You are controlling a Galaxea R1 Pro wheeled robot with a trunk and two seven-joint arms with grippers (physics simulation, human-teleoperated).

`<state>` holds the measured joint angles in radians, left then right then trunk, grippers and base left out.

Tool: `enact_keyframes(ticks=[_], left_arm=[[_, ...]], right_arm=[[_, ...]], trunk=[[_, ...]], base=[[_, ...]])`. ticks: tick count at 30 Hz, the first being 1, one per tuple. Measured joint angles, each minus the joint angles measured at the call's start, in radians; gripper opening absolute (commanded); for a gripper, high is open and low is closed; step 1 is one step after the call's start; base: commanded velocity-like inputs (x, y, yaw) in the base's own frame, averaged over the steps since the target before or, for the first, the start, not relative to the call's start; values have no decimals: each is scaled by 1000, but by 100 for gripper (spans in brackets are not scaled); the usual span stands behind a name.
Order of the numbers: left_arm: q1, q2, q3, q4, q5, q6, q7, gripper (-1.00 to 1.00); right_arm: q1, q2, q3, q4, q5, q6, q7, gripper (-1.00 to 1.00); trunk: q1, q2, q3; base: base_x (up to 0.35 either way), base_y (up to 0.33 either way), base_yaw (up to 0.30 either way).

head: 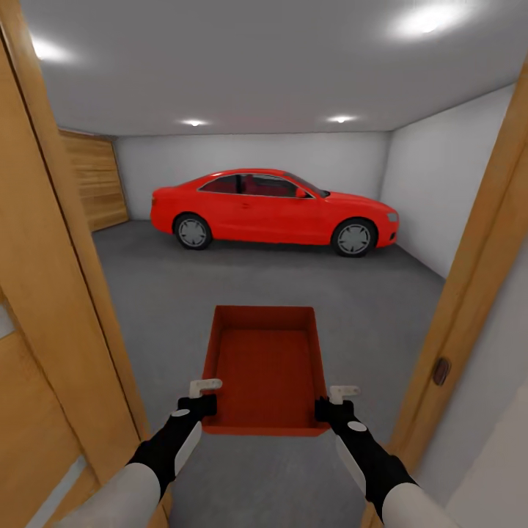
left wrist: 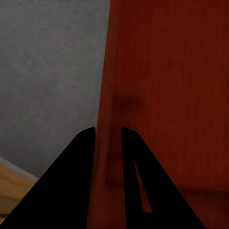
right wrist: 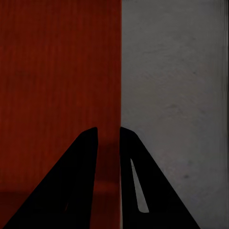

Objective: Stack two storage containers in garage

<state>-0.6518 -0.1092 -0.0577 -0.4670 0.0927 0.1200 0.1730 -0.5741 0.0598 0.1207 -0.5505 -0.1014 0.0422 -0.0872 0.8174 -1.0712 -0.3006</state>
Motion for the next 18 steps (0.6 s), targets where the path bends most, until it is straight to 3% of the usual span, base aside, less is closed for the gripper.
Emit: enact_keyframes(ticks=[10,18], left_arm=[[0,0,-8,-6,2,-1,4,-100],[0,0,-11,-9,4,-2,6,-100]], right_arm=[[0,0,-1,0,-3,-9,0,-100],[0,0,-3,0,-3,-10,1,-100]], trunk=[[0,0,0],[0,0,0]], base=[[279,221,-281],[55,36,-56]])
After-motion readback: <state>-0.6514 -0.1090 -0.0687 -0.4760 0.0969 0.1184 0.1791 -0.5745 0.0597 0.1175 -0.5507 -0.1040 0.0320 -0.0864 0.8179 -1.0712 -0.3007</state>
